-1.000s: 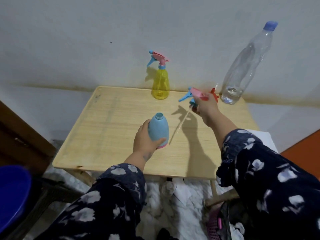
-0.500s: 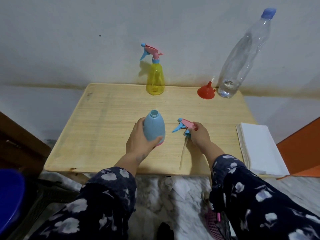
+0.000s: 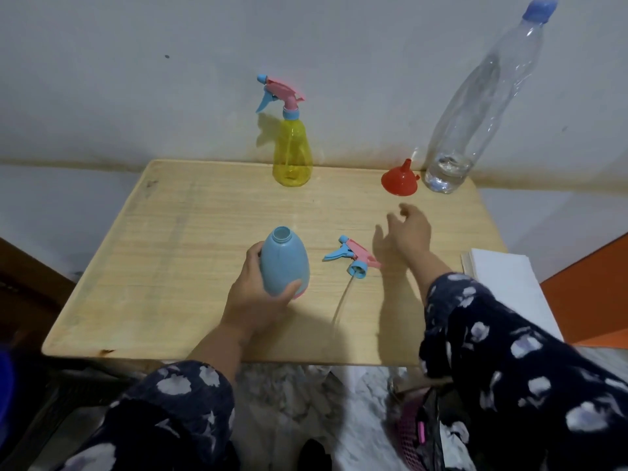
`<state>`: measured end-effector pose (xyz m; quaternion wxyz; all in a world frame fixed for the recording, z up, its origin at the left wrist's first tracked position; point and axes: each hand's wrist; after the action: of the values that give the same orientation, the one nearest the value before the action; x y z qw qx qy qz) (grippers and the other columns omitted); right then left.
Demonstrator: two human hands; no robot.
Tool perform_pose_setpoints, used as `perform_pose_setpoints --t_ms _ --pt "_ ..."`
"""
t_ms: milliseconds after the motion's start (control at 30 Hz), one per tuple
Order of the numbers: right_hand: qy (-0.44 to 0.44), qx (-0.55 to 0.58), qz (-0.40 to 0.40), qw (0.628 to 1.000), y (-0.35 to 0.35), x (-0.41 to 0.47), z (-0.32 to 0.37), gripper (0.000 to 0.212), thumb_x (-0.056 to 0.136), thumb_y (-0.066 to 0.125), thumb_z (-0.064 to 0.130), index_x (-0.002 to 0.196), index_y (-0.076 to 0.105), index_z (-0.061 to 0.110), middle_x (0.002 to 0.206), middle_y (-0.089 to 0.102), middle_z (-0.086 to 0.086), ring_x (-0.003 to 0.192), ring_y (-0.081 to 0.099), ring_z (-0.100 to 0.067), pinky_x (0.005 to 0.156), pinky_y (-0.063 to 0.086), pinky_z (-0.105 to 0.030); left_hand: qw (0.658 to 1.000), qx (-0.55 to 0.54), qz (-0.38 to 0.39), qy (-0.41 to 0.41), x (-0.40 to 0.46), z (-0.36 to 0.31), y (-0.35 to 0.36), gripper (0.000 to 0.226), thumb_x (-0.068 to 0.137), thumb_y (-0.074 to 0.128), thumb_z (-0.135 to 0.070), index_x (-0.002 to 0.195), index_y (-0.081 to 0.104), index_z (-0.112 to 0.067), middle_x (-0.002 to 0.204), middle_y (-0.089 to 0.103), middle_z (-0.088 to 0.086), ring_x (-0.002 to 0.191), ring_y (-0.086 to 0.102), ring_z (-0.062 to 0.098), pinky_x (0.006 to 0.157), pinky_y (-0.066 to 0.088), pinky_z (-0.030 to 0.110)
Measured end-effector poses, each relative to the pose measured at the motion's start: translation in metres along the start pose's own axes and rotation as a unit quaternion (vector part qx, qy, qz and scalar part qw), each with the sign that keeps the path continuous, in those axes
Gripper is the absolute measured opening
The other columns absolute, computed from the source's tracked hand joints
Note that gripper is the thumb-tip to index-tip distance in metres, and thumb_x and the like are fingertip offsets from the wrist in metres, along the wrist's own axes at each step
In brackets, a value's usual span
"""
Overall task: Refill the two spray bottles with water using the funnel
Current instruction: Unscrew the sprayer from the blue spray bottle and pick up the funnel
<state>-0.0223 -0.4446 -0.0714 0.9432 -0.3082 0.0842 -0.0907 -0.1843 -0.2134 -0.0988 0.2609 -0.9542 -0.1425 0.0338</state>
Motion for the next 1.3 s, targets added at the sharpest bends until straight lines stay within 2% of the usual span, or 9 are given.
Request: perform_pose_setpoints --t_ms 100,167,233,433,633,933,1033,1200,1300 --pt "-0.008 0.011 -0.030 0.999 0.000 0.039 0.005 0.049 0.094 0.055 0.019 0.140 0.045 0.008 0.139 0.052 -0.010 0.128 0.049 -0.026 0.099 0.037 -0.027 0.998 0.053 -0.032 0.026 -0.001 0.004 0.006 0.090 0.068 0.080 -0.050 0.140 0.029 -0.029 0.121 0.049 -0.016 0.099 0.058 0.019 0.076 0.050 0.033" --pt "-0.017 0.024 -0.045 0.999 0.007 0.062 0.005 0.046 0.092 0.058 0.017 0.136 0.049 0.008 0.133 0.056 -0.009 0.123 0.053 -0.025 0.088 0.036 -0.018 0.995 0.076 -0.055 0.035 -0.001 0.008 0.008 0.092 0.065 0.072 -0.060 0.140 0.028 -0.030 0.123 0.055 -0.012 0.098 0.061 0.022 0.073 0.046 0.029" --pt "-0.010 0.054 -0.057 0.997 0.017 0.081 0.005 0.047 0.090 0.061 0.017 0.135 0.049 0.011 0.131 0.056 -0.005 0.120 0.054 -0.021 0.087 0.034 -0.014 0.991 0.098 -0.074 0.047 0.001 0.013 0.009 0.089 0.062 0.062 -0.067 0.136 0.027 -0.034 0.118 0.059 -0.010 0.092 0.065 0.024 0.069 0.042 0.026" --pt "0.010 0.035 -0.109 0.993 0.037 0.123 -0.003 0.056 0.079 0.071 0.028 0.129 0.047 0.020 0.132 0.055 0.000 0.123 0.053 -0.024 0.107 0.039 -0.039 0.989 0.114 -0.081 0.053 0.006 0.021 0.010 0.086 0.060 0.063 -0.068 0.132 0.030 -0.035 0.109 0.055 -0.016 0.081 0.060 0.011 0.066 0.051 0.028" --pt "-0.003 0.015 -0.112 0.994 0.041 0.126 -0.004 0.058 0.078 0.072 0.032 0.130 0.047 0.023 0.133 0.056 0.002 0.124 0.052 -0.025 0.111 0.036 -0.041 0.986 0.135 -0.074 0.060 0.009 0.022 0.008 0.085 0.062 0.063 -0.067 0.133 0.030 -0.032 0.108 0.054 -0.015 0.079 0.056 0.008 0.063 0.044 0.022" --pt "-0.046 -0.008 -0.073 0.996 0.020 0.067 0.012 0.070 0.077 0.071 0.038 0.137 0.042 0.018 0.135 0.048 -0.005 0.119 0.054 -0.025 0.104 0.043 -0.040 0.991 0.115 -0.058 0.036 0.005 0.009 0.007 0.084 0.061 0.064 -0.066 0.131 0.027 -0.037 0.118 0.059 -0.012 0.092 0.065 0.022 0.070 0.042 0.026" --pt "-0.053 0.002 -0.056 0.997 0.013 0.030 0.025 0.073 0.076 0.072 0.039 0.139 0.043 0.017 0.134 0.049 -0.006 0.116 0.055 -0.024 0.100 0.046 -0.037 0.994 0.090 -0.049 0.029 0.002 0.007 0.005 0.084 0.062 0.067 -0.061 0.132 0.029 -0.037 0.117 0.056 -0.014 0.095 0.063 0.023 0.071 0.047 0.029" --pt "-0.029 0.114 0.002 0.993 0.006 -0.037 0.048 0.067 0.076 0.075 0.036 0.132 0.043 0.018 0.118 0.056 -0.004 0.105 0.058 -0.020 0.091 0.050 -0.034 0.998 0.048 -0.023 0.011 0.000 0.002 0.002 0.079 0.073 0.077 -0.041 0.135 0.029 -0.036 0.121 0.050 -0.017 0.102 0.060 0.019 0.080 0.052 0.035" --pt "-0.005 0.158 0.048 0.986 0.004 -0.067 0.061 0.061 0.078 0.075 0.033 0.127 0.043 0.016 0.111 0.057 -0.006 0.097 0.059 -0.018 0.076 0.048 -0.025 1.000 0.022 0.004 0.020 0.002 -0.002 0.000 0.082 0.074 0.078 -0.039 0.137 0.026 -0.032 0.130 0.049 -0.010 0.107 0.057 0.017 0.078 0.047 0.032"
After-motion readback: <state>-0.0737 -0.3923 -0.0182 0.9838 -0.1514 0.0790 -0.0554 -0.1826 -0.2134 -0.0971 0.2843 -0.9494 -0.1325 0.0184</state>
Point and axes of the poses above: each hand's wrist, its own x-axis towards the middle knuckle, its own y-axis out of the palm, z = x × y
